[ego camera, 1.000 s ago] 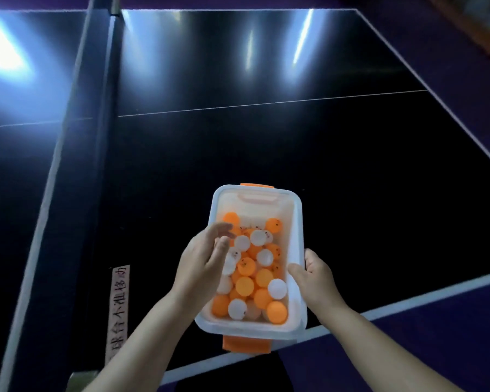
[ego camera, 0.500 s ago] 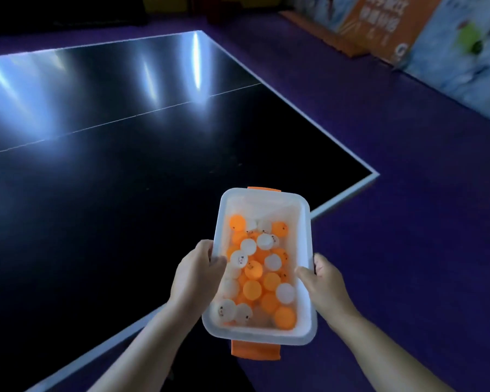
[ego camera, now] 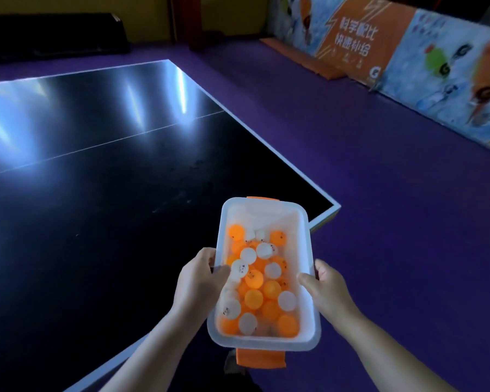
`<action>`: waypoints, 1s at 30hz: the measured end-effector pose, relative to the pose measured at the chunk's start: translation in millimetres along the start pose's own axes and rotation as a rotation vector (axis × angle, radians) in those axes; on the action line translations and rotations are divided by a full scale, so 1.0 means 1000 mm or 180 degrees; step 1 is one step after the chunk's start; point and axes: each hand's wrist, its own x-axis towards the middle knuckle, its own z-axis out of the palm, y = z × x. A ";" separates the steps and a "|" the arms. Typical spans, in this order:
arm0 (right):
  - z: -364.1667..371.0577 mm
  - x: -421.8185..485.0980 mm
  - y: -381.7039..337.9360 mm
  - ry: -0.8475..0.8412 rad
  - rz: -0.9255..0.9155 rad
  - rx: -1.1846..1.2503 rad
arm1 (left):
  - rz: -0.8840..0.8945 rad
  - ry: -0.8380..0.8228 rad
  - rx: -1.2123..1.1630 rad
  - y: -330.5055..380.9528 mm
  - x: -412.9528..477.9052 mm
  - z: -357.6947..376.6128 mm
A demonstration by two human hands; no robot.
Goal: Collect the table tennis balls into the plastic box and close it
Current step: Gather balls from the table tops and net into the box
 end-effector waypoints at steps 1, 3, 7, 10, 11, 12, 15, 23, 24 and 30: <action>-0.006 0.015 -0.005 -0.0012 0.0013 -0.0006 | -0.0012 0.0012 -0.0050 0.008 0.012 0.005; -0.018 0.044 -0.020 -0.0051 0.0045 -0.0025 | -0.0051 0.0030 -0.0155 0.026 0.034 0.009; -0.032 0.098 -0.048 -0.0206 0.0001 -0.0072 | -0.0067 0.0088 -0.0227 0.053 0.077 0.009; -0.033 0.134 -0.065 -0.0370 -0.0149 -0.0120 | -0.0096 0.0219 -0.0296 0.063 0.102 0.006; -0.031 0.144 -0.070 -0.0447 -0.0199 -0.0153 | -0.0121 0.0282 -0.0318 0.063 0.108 0.005; -0.027 0.155 -0.074 -0.0530 -0.0242 -0.0176 | -0.0154 0.0360 -0.0352 0.062 0.112 0.004; -0.016 0.184 -0.089 -0.0908 -0.0415 -0.0248 | -0.0415 0.0655 -0.0457 0.057 0.119 0.003; 0.017 0.240 -0.121 -0.2272 -0.1075 -0.0504 | -0.1055 0.1847 -0.0599 0.055 0.086 0.020; 0.020 0.244 -0.123 -0.2484 -0.1153 -0.0511 | -0.1155 0.2047 -0.0651 0.057 0.077 0.028; 0.038 0.242 -0.109 -0.3569 -0.1713 -0.1061 | -0.2109 0.3126 -0.0767 0.074 0.010 0.090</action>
